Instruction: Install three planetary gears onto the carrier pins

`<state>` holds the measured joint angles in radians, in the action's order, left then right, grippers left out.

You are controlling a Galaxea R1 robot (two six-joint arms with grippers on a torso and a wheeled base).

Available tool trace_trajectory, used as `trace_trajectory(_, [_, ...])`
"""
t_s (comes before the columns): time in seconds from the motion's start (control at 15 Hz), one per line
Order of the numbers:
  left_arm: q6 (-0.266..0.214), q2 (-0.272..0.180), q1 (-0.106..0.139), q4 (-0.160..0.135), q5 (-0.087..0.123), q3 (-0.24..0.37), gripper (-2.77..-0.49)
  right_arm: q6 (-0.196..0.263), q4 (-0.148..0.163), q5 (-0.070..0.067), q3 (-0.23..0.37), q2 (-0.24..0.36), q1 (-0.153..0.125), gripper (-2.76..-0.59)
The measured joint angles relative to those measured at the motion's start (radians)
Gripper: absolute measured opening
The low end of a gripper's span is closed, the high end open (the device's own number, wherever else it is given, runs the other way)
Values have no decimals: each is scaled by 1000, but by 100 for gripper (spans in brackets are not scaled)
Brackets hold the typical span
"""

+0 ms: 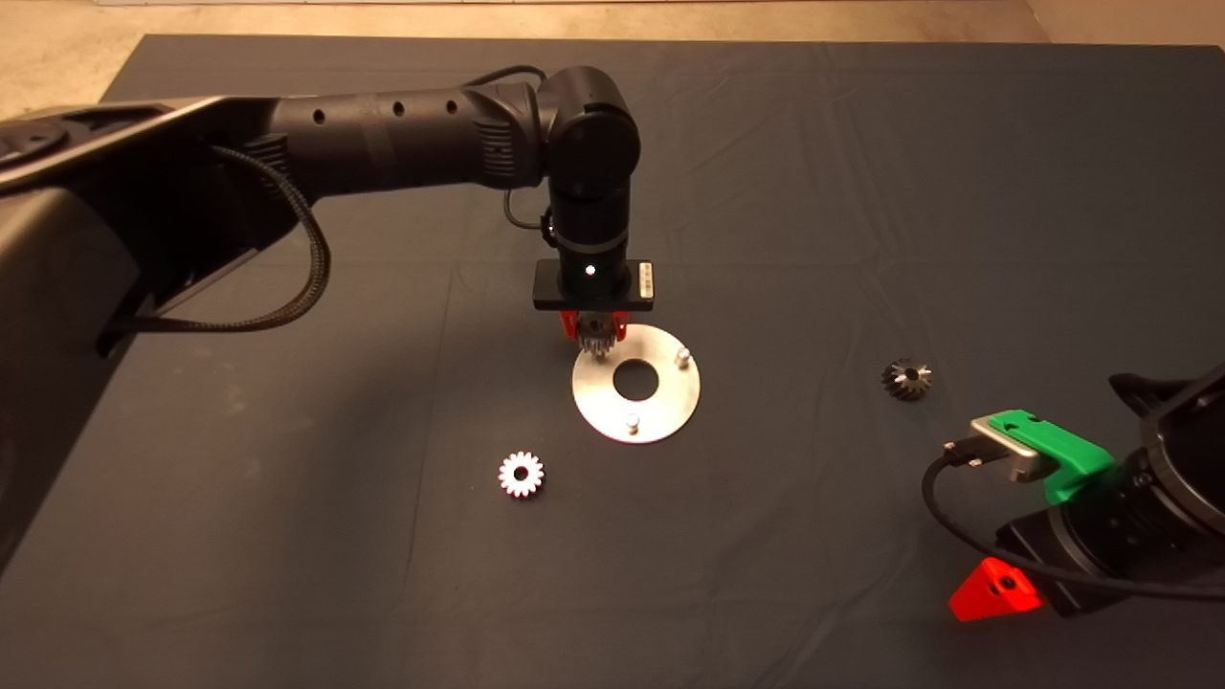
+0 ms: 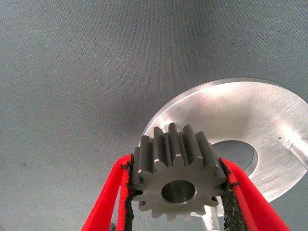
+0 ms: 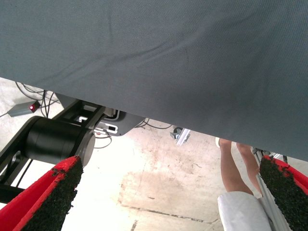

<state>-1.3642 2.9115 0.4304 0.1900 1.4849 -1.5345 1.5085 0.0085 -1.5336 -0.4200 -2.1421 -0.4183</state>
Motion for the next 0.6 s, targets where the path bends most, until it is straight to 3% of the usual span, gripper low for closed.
trace_trajectory(0.27, [0, 0, 0, 0, 14, 5, -232, 0, 0, 0, 0, 0, 0, -63])
trace_trajectory(0.6, [0, 0, 0, 0, 16, 5, -232, 0, 0, 0, 0, 0, 0, -63])
